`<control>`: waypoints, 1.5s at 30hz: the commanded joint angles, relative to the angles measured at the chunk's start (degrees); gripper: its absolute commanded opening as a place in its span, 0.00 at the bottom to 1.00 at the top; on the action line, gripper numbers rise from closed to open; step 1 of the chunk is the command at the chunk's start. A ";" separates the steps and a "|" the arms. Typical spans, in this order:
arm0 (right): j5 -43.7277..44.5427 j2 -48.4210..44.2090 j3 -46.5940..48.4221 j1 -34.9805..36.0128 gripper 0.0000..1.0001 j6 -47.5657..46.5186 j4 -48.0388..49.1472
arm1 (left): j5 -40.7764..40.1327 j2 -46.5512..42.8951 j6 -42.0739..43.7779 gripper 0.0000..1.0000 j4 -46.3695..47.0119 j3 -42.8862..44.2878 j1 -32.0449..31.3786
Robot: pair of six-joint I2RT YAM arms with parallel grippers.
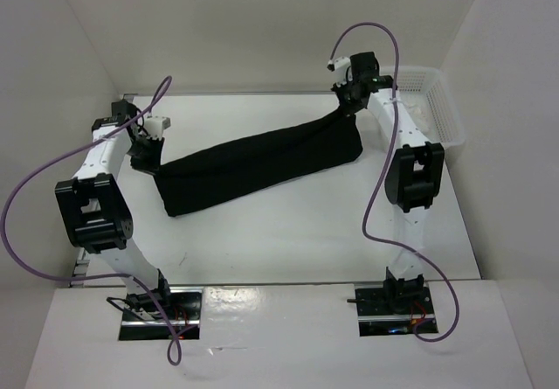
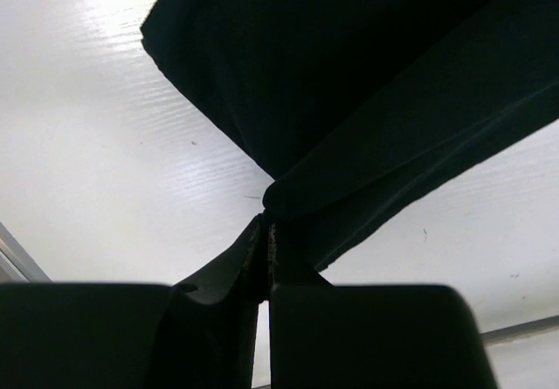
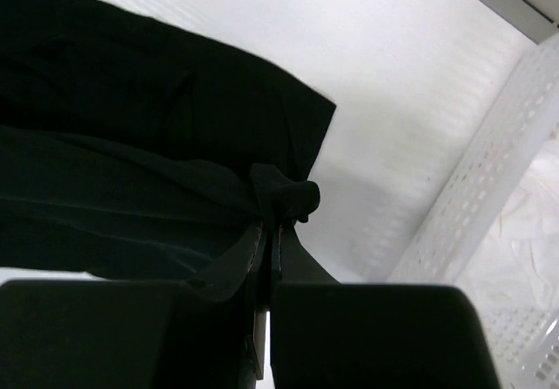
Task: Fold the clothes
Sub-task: Fold the tank top
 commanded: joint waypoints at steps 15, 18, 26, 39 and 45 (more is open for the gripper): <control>-0.13 19.95 30.90 0.43 0.00 -1.25 -8.26 | -4.13 5.85 -3.22 0.07 3.90 3.01 1.99; -0.31 25.42 39.98 1.13 0.00 -0.72 -13.29 | -4.13 7.43 -3.74 0.07 4.95 4.33 1.99; 1.28 31.30 42.09 3.59 0.89 -0.72 -14.52 | -4.29 13.93 -5.50 0.53 7.23 8.01 1.99; 4.27 21.57 35.61 4.65 0.93 0.33 -13.73 | -7.20 12.64 -6.82 0.65 8.39 12.69 4.37; 2.96 16.89 29.79 4.65 0.93 0.33 -15.12 | -2.20 5.86 -4.10 0.65 3.37 11.63 2.97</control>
